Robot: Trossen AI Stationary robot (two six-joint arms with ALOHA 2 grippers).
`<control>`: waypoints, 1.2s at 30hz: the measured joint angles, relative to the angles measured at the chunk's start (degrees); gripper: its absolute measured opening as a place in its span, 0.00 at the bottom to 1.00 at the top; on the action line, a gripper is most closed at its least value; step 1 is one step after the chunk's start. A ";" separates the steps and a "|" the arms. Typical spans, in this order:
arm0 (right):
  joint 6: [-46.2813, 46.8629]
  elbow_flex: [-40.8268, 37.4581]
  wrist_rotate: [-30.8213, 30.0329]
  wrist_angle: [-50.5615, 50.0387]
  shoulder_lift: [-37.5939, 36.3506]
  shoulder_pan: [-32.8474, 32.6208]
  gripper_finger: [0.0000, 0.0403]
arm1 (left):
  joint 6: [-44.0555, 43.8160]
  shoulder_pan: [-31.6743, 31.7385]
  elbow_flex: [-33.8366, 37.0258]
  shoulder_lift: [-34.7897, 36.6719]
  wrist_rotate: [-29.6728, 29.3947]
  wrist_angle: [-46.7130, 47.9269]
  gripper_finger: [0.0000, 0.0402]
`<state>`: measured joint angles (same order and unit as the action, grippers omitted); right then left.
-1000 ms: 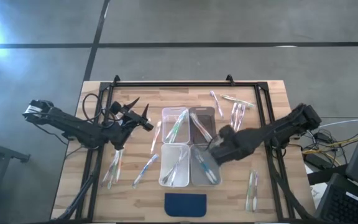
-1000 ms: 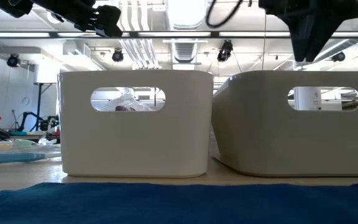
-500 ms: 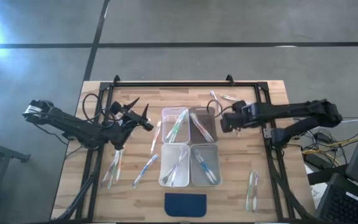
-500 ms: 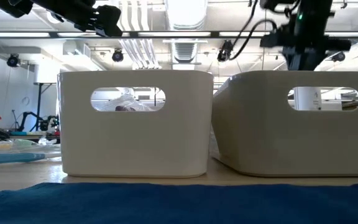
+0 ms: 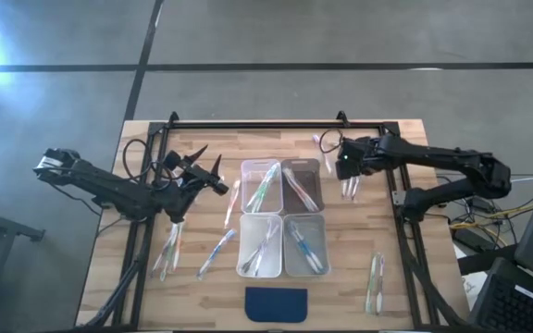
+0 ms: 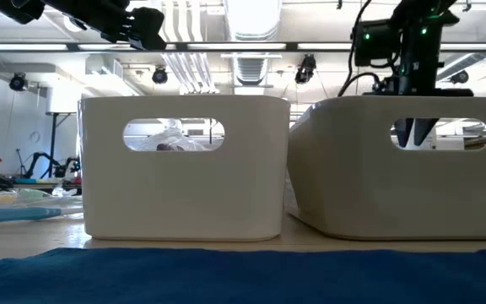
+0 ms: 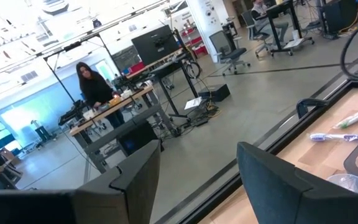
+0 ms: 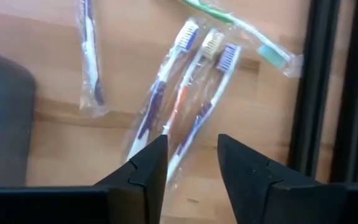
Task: Pick & Place Toothbrushes
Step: Put the orange toothbrush into the black bin
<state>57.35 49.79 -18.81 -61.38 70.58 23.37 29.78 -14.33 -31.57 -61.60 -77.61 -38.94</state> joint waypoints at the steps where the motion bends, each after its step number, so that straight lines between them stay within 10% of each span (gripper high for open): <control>1: -0.76 -0.55 0.72 1.12 -0.01 0.91 0.37 | 0.00 0.00 0.00 0.00 0.01 0.02 0.54; 13: -5.52 -3.90 4.99 9.16 0.03 7.77 0.46 | 0.00 0.00 0.00 0.00 0.03 0.02 0.54; 36: -2.22 -15.04 8.40 23.34 0.14 8.31 0.34 | 0.00 0.00 0.00 0.00 0.03 0.02 0.54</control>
<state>55.13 34.75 -10.41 -38.03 70.72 31.68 29.78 -14.33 -31.57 -61.60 -77.58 -38.92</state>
